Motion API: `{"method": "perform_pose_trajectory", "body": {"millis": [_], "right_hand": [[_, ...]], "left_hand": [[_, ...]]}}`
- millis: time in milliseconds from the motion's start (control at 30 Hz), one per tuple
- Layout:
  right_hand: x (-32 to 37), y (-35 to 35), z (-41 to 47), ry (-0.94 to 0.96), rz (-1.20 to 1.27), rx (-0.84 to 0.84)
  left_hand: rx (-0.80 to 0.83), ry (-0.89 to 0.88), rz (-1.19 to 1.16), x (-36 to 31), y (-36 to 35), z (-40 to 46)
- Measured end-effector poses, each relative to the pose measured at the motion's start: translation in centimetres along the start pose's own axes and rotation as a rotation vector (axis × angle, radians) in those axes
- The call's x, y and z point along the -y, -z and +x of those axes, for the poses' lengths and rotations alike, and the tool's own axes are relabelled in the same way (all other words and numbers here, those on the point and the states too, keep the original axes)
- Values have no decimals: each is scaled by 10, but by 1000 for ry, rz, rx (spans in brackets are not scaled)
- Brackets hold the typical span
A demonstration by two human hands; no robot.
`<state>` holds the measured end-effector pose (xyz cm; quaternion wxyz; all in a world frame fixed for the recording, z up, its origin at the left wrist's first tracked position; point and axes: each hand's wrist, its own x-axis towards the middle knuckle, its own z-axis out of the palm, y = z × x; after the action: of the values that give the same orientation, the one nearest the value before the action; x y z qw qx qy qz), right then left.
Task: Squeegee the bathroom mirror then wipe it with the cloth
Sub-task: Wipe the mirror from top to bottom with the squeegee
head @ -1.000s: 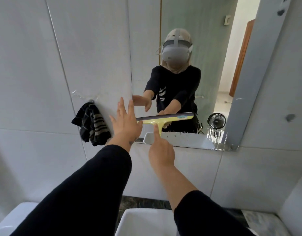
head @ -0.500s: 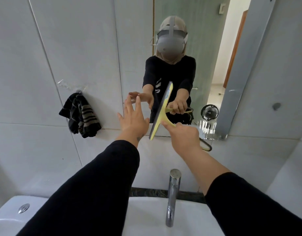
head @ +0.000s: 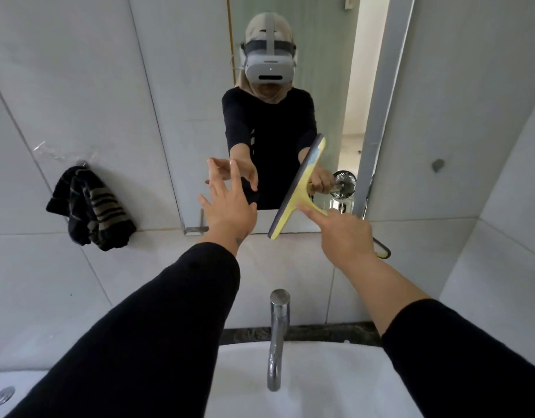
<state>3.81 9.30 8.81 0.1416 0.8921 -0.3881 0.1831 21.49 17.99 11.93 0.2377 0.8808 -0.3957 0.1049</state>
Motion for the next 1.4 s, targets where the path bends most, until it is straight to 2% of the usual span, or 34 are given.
{"method": "perform_pose_trajectory", "body": {"millis": [100,367,733,933,1167,1400], "right_hand": [[-10,-10,-7,-80,85,8],[-13,-46,-25,-364,501,69],[51,-72,-29,-642,1152,18],[77,-76,-25,-671,1241,25],[124,-70,-31,-580,1161,174],[181,-63,-30,-487,1121,209]], "left_hand": [[-24,-7,-4,2,-3,0],[-49,-42,-25,10,-10,3],[-61,-59,-45,15,-11,4],[-120,-103,-45,26,-9,1],[-118,1,-23,62,-6,-9],[-79,73,16,102,12,-20]]}}
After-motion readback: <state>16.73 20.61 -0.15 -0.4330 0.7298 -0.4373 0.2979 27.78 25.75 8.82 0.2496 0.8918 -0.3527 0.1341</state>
